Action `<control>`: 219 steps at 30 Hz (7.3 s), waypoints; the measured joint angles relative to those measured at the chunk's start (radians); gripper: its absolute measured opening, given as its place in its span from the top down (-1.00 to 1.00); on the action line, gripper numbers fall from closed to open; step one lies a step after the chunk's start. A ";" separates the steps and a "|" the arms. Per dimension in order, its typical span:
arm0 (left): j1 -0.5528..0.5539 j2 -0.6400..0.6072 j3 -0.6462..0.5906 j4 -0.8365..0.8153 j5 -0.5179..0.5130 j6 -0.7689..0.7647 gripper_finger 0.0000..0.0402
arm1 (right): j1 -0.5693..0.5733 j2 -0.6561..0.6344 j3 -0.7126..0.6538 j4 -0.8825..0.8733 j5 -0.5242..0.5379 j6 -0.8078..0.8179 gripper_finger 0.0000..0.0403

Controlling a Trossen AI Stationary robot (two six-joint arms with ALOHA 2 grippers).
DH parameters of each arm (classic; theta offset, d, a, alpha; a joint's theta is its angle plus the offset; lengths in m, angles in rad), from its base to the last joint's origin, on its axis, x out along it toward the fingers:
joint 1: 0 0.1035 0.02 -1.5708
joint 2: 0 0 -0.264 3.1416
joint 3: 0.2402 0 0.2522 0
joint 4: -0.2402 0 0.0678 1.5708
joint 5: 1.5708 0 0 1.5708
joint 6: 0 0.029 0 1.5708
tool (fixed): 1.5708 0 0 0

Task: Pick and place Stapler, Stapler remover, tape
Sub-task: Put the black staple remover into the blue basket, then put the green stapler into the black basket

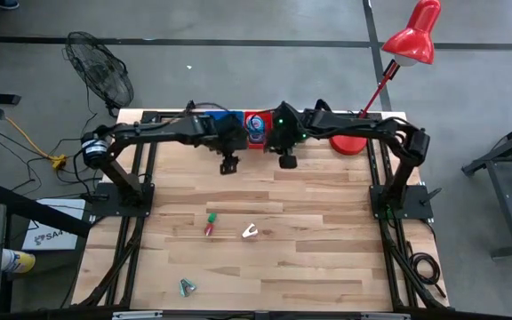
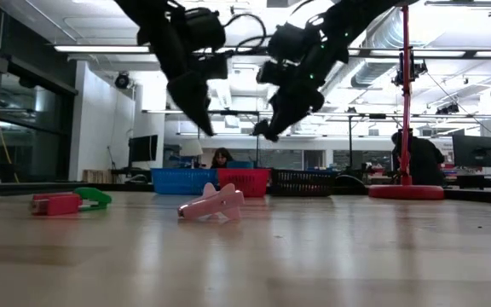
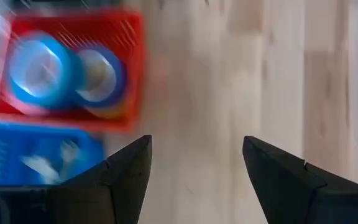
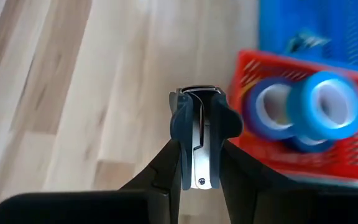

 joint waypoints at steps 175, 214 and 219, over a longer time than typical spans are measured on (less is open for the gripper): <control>-0.057 -0.019 0.272 -0.933 -0.244 -0.842 -0.19 | -0.172 -0.224 0.000 -0.012 0.062 0.196 0.06; -0.491 -0.017 -0.301 -0.243 0.082 -1.283 -0.19 | -0.046 -0.414 -0.002 -0.501 0.128 0.382 0.06; -0.478 -0.017 -0.301 -0.189 0.132 -1.304 -0.19 | -0.028 -0.414 -0.002 -0.496 0.128 0.372 0.06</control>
